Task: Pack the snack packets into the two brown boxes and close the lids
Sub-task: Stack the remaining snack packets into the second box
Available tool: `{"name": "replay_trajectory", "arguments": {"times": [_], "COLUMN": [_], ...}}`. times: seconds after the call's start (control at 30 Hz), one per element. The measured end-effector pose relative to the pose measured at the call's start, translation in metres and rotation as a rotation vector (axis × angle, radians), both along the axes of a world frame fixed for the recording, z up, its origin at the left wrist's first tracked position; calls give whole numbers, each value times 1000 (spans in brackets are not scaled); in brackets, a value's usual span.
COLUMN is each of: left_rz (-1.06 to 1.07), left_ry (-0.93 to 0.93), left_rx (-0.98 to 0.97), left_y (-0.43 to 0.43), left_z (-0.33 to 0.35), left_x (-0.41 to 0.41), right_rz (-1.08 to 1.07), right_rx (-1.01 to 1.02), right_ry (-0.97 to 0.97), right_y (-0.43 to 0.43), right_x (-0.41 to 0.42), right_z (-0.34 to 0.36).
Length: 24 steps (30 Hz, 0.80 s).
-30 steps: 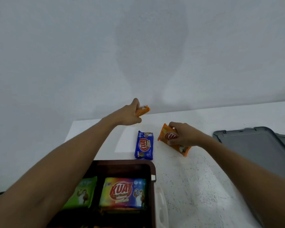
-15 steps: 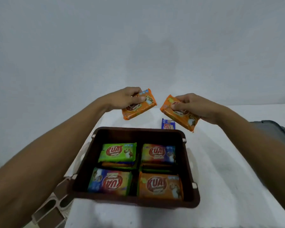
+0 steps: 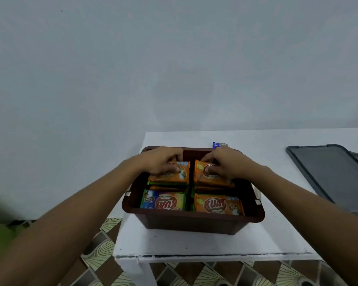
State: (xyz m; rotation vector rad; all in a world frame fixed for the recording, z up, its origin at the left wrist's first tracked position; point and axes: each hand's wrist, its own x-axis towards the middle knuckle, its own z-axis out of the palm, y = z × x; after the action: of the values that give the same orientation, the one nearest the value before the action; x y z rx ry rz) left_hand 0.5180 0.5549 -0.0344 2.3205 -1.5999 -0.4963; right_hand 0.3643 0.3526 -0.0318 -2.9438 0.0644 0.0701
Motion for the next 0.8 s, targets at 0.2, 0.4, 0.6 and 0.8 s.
{"name": "replay_trajectory", "arguments": {"times": [0.2,0.4,0.6,0.8], "left_rz": [15,-6,-19,-127], "left_ry": [-230,-173,-305,-455], "left_rx": [-49,-10,58,89], "left_y": [8,12,4,3], "left_z": [-7,-2,2,5], "left_x": [-6,-7,-6,-3], "right_rz": [35,63,41,22], "right_rx": [-40,16,50,185], "right_ry": [-182,-148,-121,-250], "right_y": [0,-2,-8,-20], "right_x": [-9,-8,-3,3], "right_z": [-11,-9,-6,-2]}}
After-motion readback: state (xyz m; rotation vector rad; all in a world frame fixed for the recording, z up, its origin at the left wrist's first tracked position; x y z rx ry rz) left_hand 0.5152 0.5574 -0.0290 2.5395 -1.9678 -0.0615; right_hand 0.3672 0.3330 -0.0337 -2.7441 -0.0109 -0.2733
